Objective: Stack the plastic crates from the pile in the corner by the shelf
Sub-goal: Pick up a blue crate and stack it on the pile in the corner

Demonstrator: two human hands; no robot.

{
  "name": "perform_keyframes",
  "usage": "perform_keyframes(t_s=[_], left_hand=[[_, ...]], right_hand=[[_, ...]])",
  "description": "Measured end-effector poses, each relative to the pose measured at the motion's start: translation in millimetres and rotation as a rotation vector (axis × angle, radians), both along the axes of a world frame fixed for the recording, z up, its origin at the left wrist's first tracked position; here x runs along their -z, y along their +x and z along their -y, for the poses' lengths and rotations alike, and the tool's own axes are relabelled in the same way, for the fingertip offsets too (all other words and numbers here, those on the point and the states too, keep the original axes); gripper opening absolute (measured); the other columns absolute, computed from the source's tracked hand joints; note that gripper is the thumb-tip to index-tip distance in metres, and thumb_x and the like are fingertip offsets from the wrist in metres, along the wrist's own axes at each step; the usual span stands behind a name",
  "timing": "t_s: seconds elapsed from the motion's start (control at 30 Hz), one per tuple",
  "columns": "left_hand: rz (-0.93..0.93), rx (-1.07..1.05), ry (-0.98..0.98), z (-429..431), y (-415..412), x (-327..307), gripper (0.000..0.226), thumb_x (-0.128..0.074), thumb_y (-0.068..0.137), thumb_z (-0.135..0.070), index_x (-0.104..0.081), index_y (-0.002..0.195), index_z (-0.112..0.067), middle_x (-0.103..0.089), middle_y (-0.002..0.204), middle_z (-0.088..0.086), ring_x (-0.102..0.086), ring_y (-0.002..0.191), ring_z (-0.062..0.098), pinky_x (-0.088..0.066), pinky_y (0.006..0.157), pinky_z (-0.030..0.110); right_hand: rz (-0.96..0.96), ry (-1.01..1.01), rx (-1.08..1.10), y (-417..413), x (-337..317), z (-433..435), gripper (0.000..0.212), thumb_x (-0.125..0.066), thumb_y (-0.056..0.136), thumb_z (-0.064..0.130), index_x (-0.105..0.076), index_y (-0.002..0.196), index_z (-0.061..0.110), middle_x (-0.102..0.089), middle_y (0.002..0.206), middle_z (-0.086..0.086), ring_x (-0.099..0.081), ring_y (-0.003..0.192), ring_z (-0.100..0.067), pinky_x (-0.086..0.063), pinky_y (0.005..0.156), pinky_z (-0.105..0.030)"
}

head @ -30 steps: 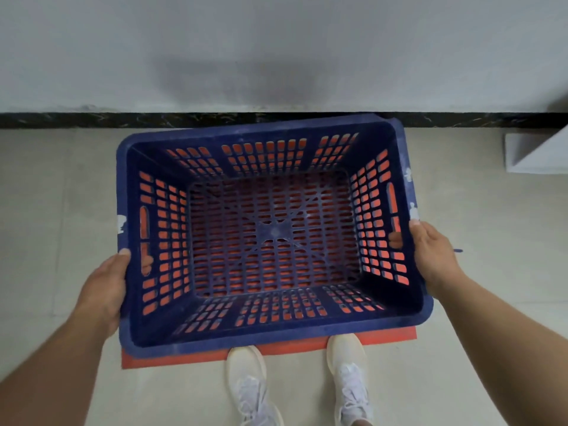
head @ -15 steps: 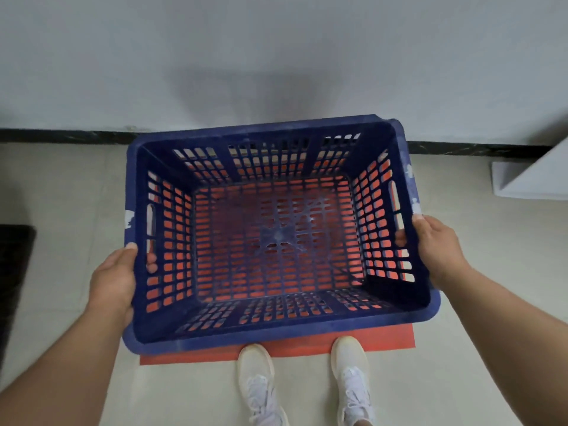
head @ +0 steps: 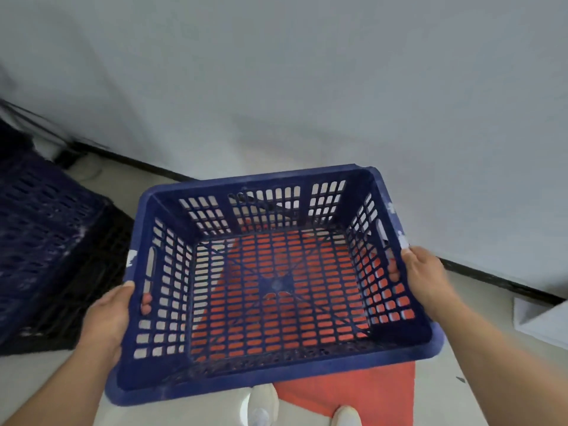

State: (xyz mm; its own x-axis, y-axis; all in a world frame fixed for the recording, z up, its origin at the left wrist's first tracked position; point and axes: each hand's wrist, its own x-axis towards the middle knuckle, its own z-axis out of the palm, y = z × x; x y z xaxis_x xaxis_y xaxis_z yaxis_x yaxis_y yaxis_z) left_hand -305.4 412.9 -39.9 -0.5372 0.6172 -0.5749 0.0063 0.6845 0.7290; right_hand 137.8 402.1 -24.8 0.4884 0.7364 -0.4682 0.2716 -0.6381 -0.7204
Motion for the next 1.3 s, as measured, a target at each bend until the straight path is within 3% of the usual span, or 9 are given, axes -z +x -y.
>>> perform_keyframes(t_s=[0.17,0.3,0.43,0.63,0.77,0.93,1.07,1.13,1.3], left_hand=[[-0.053,-0.086,0.025,40.1,-37.9,-96.9,0.033,-0.041,0.102,-0.024,-0.062,0.092,0.000,-0.058,0.075,0.015,-0.050,0.063,0.027,-0.043,0.061,0.037],[-0.093,-0.125,0.064,74.6,-74.7,-169.9,0.034,-0.039,0.103,-0.022,-0.063,0.090,-0.001,-0.062,0.078,0.017,-0.053,0.066,0.029,-0.042,0.061,0.039],[-0.120,-0.145,0.124,109.8,-111.6,-238.3,0.038,-0.039,0.102,-0.022,-0.063,0.083,0.001,-0.061,0.070,0.017,-0.050,0.060,0.029,-0.040,0.061,0.038],[-0.170,-0.233,0.216,149.4,-166.7,-333.8,0.037,-0.039,0.101,-0.018,-0.062,0.086,0.006,-0.062,0.073,0.020,-0.054,0.064,0.030,-0.045,0.064,0.038],[-0.252,-0.216,0.244,172.6,-200.6,-393.8,0.040,-0.039,0.102,-0.018,-0.066,0.087,0.008,-0.066,0.078,0.022,-0.058,0.067,0.030,-0.047,0.065,0.038],[-0.389,-0.162,0.269,197.3,-252.6,-445.1,0.043,-0.040,0.100,-0.017,-0.068,0.073,0.003,-0.071,0.068,0.016,-0.061,0.070,0.031,-0.049,0.067,0.035],[-0.507,-0.153,0.295,211.1,-288.5,-478.5,0.041,-0.041,0.099,-0.011,-0.069,0.072,0.003,-0.072,0.068,0.012,-0.063,0.062,0.020,-0.046,0.053,0.017],[-0.545,-0.149,0.297,219.9,-302.2,-494.2,0.040,-0.042,0.098,-0.012,-0.070,0.073,0.002,-0.073,0.076,0.015,-0.065,0.061,0.018,-0.046,0.058,0.022],[-0.562,-0.199,0.305,231.1,-333.0,-521.2,0.036,-0.042,0.099,-0.012,-0.070,0.083,0.004,-0.072,0.057,0.004,-0.067,0.059,0.020,-0.046,0.061,0.031]], right_hand=[[-0.024,0.049,-0.248,-43.0,-82.7,-28.5,0.030,-0.033,0.101,0.011,-0.053,0.098,-0.010,-0.063,0.080,-0.023,-0.057,0.055,-0.019,-0.045,0.055,-0.029],[-0.030,0.111,-0.427,-80.5,-153.9,-49.1,0.029,-0.034,0.100,0.009,-0.051,0.101,-0.015,-0.063,0.083,-0.023,-0.056,0.062,-0.028,-0.044,0.054,-0.035],[-0.021,0.188,-0.568,-122.1,-222.7,-69.5,0.029,-0.037,0.099,0.009,-0.055,0.098,-0.014,-0.067,0.082,-0.023,-0.059,0.066,-0.031,-0.046,0.067,-0.041],[-0.057,0.286,-0.765,-187.6,-316.5,-93.6,0.031,-0.040,0.100,0.011,-0.062,0.092,-0.009,-0.069,0.086,-0.026,-0.061,0.061,-0.025,-0.050,0.053,-0.026],[-0.065,0.358,-0.828,-235.5,-377.0,-103.7,0.033,-0.041,0.099,0.011,-0.065,0.089,-0.009,-0.071,0.085,-0.027,-0.063,0.074,-0.037,-0.050,0.080,-0.046],[-0.049,0.428,-0.914,-294.4,-433.5,-111.7,0.036,-0.044,0.096,0.011,-0.070,0.081,-0.010,-0.072,0.079,-0.025,-0.066,0.081,-0.043,-0.051,0.086,-0.052],[-0.096,0.439,-0.965,-338.9,-461.7,-118.4,0.041,-0.040,0.097,0.014,-0.071,0.082,-0.010,-0.072,0.085,-0.027,-0.067,0.078,-0.038,-0.055,0.079,-0.043],[-0.144,0.448,-0.972,-359.4,-473.4,-121.6,0.041,-0.039,0.097,0.013,-0.070,0.083,-0.011,-0.071,0.088,-0.029,-0.067,0.067,-0.030,-0.057,0.065,-0.034],[-0.215,0.478,-1.018,-405.3,-501.3,-130.4,0.041,-0.041,0.097,0.014,-0.069,0.082,-0.012,-0.072,0.081,-0.025,-0.064,0.063,-0.028,-0.054,0.079,-0.044]])
